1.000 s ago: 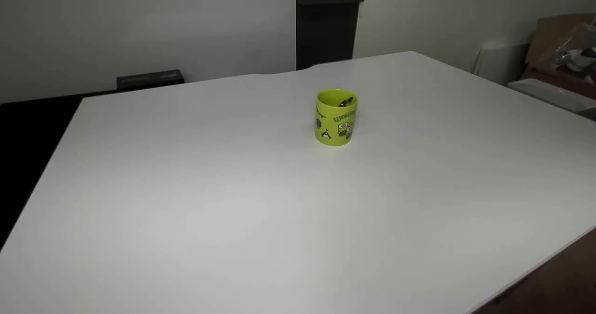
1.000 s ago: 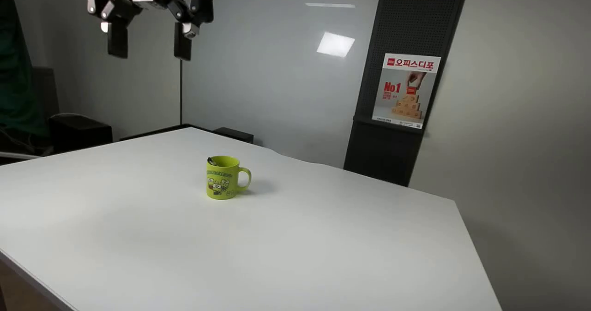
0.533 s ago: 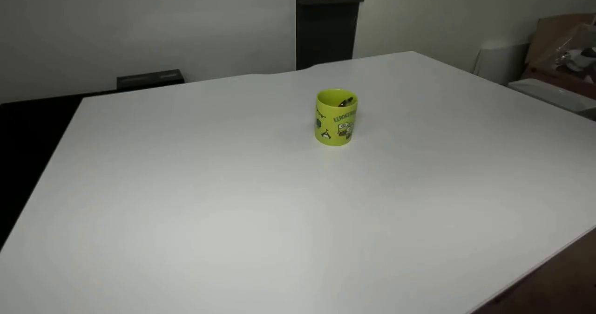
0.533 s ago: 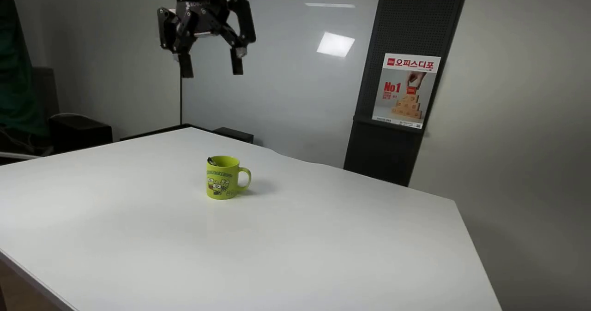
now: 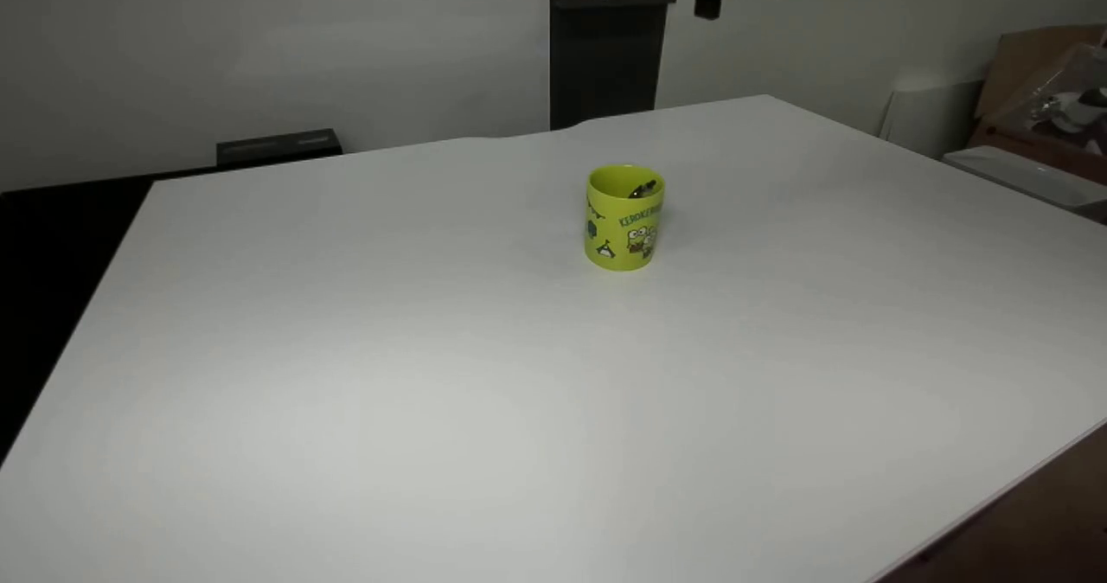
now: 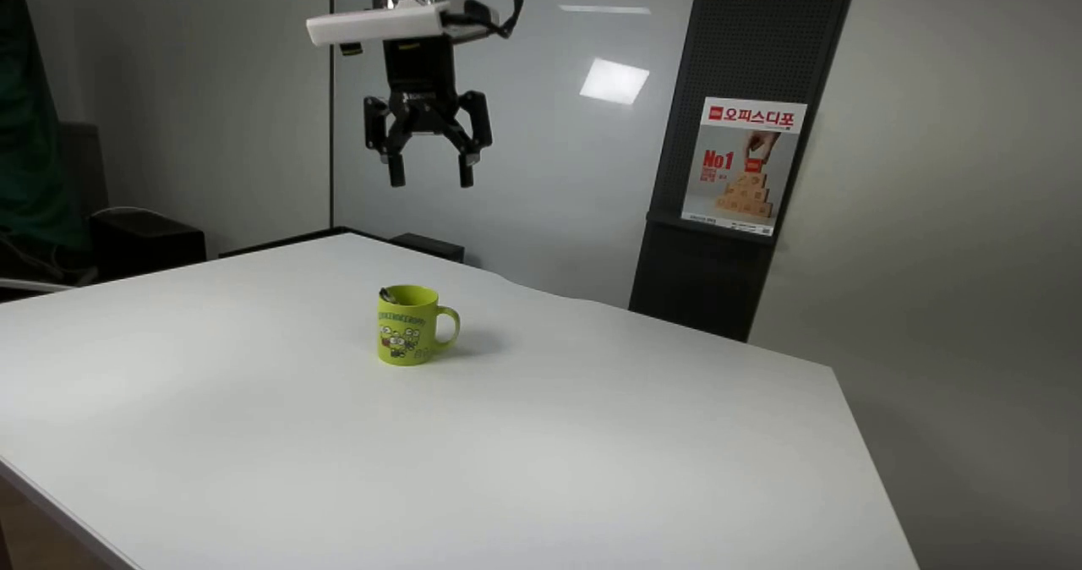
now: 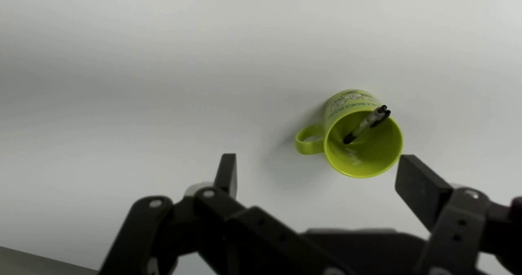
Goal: Take the pen out of the cup and put it on the table
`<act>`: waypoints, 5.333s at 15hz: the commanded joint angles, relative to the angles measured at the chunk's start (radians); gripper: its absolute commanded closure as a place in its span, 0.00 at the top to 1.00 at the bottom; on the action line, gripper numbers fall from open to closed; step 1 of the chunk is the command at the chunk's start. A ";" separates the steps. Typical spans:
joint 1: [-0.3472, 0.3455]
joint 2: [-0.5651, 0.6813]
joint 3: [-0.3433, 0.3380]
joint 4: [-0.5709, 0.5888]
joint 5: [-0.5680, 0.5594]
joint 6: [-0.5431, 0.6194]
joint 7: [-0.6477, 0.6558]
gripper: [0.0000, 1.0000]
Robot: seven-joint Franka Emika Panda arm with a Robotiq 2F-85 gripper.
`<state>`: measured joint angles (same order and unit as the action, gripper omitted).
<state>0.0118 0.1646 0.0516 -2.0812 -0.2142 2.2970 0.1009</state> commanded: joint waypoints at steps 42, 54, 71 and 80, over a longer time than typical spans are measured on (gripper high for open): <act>0.193 0.241 -0.118 -0.125 -0.144 0.441 0.204 0.73; 0.188 0.282 -0.122 -0.066 -0.105 0.444 0.148 0.00; 0.190 -0.115 -0.112 -0.258 -0.239 0.401 0.159 0.03; 0.097 -0.230 -0.191 -0.367 -0.911 0.357 0.733 0.03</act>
<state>0.1369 -0.0632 -0.1274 -2.4109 -1.0123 2.6773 0.6879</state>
